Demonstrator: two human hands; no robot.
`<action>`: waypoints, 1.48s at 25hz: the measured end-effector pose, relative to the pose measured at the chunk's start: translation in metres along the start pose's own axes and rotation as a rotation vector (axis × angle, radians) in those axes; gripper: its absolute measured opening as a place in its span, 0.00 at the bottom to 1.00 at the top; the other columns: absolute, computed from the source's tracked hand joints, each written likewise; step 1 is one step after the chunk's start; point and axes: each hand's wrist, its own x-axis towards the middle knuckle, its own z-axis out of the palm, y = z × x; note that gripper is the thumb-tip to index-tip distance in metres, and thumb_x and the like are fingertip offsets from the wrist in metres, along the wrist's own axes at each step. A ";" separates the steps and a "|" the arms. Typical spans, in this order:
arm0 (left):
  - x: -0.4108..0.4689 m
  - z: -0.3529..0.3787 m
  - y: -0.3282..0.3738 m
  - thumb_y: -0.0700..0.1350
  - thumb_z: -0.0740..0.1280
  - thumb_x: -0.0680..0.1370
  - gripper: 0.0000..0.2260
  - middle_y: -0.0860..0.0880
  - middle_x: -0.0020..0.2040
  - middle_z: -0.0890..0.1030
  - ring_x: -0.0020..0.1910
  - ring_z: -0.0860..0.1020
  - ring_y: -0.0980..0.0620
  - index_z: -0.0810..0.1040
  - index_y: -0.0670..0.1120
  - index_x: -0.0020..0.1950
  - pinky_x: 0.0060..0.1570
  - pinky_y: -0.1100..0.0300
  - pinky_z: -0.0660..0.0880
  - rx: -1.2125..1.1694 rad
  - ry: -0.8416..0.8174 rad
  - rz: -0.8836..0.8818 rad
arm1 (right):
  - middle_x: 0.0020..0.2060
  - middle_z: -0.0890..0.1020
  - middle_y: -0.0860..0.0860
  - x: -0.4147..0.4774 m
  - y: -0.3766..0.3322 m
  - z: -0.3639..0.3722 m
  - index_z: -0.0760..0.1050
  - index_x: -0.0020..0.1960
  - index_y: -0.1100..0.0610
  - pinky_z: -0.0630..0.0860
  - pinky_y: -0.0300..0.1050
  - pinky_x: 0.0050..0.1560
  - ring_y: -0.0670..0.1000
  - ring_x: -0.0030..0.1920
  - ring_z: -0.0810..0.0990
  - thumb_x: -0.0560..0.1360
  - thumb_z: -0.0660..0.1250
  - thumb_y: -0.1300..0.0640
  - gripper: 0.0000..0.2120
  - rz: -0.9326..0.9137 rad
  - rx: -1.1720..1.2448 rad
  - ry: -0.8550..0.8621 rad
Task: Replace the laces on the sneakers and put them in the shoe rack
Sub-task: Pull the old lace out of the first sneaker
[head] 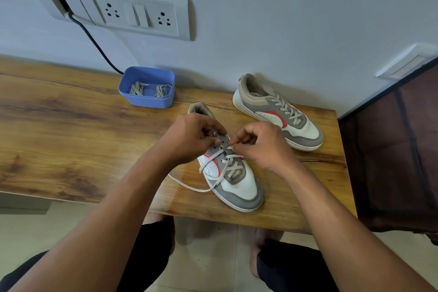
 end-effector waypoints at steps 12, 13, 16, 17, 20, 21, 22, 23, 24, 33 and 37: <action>0.000 0.000 -0.001 0.46 0.75 0.76 0.10 0.56 0.41 0.80 0.37 0.74 0.60 0.85 0.57 0.56 0.32 0.72 0.67 0.016 -0.003 -0.004 | 0.35 0.85 0.46 0.005 0.004 -0.010 0.85 0.39 0.49 0.78 0.41 0.39 0.41 0.34 0.80 0.69 0.77 0.59 0.05 -0.034 0.007 0.122; 0.000 0.000 -0.001 0.46 0.75 0.76 0.10 0.57 0.42 0.80 0.36 0.74 0.60 0.85 0.57 0.56 0.32 0.72 0.67 0.020 -0.002 -0.004 | 0.36 0.85 0.46 0.007 0.007 -0.014 0.85 0.40 0.49 0.79 0.43 0.40 0.41 0.35 0.80 0.70 0.77 0.59 0.05 -0.016 0.015 0.139; 0.000 0.000 0.000 0.46 0.75 0.76 0.10 0.56 0.41 0.80 0.37 0.75 0.60 0.86 0.56 0.56 0.33 0.72 0.67 0.021 0.003 -0.002 | 0.38 0.87 0.45 0.001 0.004 -0.010 0.86 0.45 0.49 0.81 0.41 0.43 0.42 0.39 0.84 0.71 0.77 0.58 0.06 -0.001 0.037 -0.005; 0.000 0.001 0.000 0.46 0.76 0.76 0.10 0.56 0.41 0.80 0.37 0.75 0.60 0.86 0.56 0.56 0.33 0.72 0.67 0.021 0.005 -0.001 | 0.38 0.87 0.44 -0.001 0.001 -0.005 0.86 0.45 0.49 0.80 0.41 0.42 0.42 0.39 0.84 0.71 0.78 0.59 0.06 -0.021 0.026 -0.043; 0.000 0.000 -0.001 0.46 0.76 0.76 0.10 0.56 0.41 0.80 0.37 0.75 0.59 0.86 0.57 0.56 0.33 0.72 0.67 0.014 0.010 -0.004 | 0.34 0.85 0.43 0.003 0.003 -0.006 0.86 0.41 0.50 0.76 0.36 0.36 0.40 0.35 0.81 0.70 0.78 0.59 0.05 -0.052 -0.018 0.052; 0.000 0.000 -0.001 0.46 0.76 0.76 0.10 0.56 0.41 0.80 0.37 0.75 0.60 0.86 0.57 0.56 0.33 0.72 0.67 0.012 0.011 -0.002 | 0.34 0.84 0.43 0.005 0.006 -0.011 0.85 0.41 0.50 0.75 0.35 0.36 0.39 0.34 0.80 0.70 0.77 0.59 0.05 -0.042 -0.018 0.094; 0.000 0.000 -0.001 0.46 0.76 0.76 0.10 0.56 0.41 0.80 0.36 0.74 0.60 0.86 0.57 0.56 0.33 0.72 0.67 0.009 0.012 -0.001 | 0.34 0.84 0.43 0.006 0.008 -0.015 0.85 0.42 0.49 0.76 0.35 0.37 0.39 0.34 0.79 0.71 0.77 0.59 0.05 -0.029 -0.011 0.107; 0.000 0.001 -0.001 0.46 0.76 0.76 0.10 0.56 0.41 0.80 0.36 0.74 0.61 0.86 0.56 0.56 0.33 0.72 0.67 0.005 0.013 -0.001 | 0.36 0.85 0.44 0.006 0.009 -0.016 0.86 0.44 0.49 0.77 0.35 0.38 0.38 0.36 0.80 0.71 0.77 0.58 0.05 -0.021 -0.002 0.089; 0.000 0.001 0.000 0.46 0.76 0.76 0.10 0.56 0.40 0.80 0.35 0.74 0.61 0.86 0.56 0.56 0.33 0.73 0.67 0.000 0.014 -0.004 | 0.37 0.86 0.44 0.004 0.009 -0.014 0.86 0.45 0.48 0.78 0.35 0.40 0.38 0.38 0.82 0.71 0.77 0.58 0.06 -0.018 0.013 0.053; 0.000 0.006 -0.001 0.42 0.75 0.76 0.13 0.55 0.45 0.80 0.41 0.76 0.60 0.86 0.55 0.57 0.39 0.67 0.69 0.063 0.092 0.079 | 0.37 0.84 0.46 0.008 0.018 -0.031 0.86 0.43 0.50 0.74 0.33 0.37 0.38 0.34 0.77 0.72 0.76 0.60 0.06 -0.019 -0.011 0.111; 0.003 0.008 -0.002 0.33 0.72 0.74 0.16 0.53 0.49 0.83 0.43 0.80 0.60 0.86 0.50 0.56 0.46 0.64 0.78 0.004 0.200 0.173 | 0.41 0.85 0.43 0.003 0.026 -0.023 0.85 0.49 0.46 0.83 0.44 0.47 0.39 0.40 0.83 0.73 0.77 0.60 0.10 0.015 -0.168 -0.133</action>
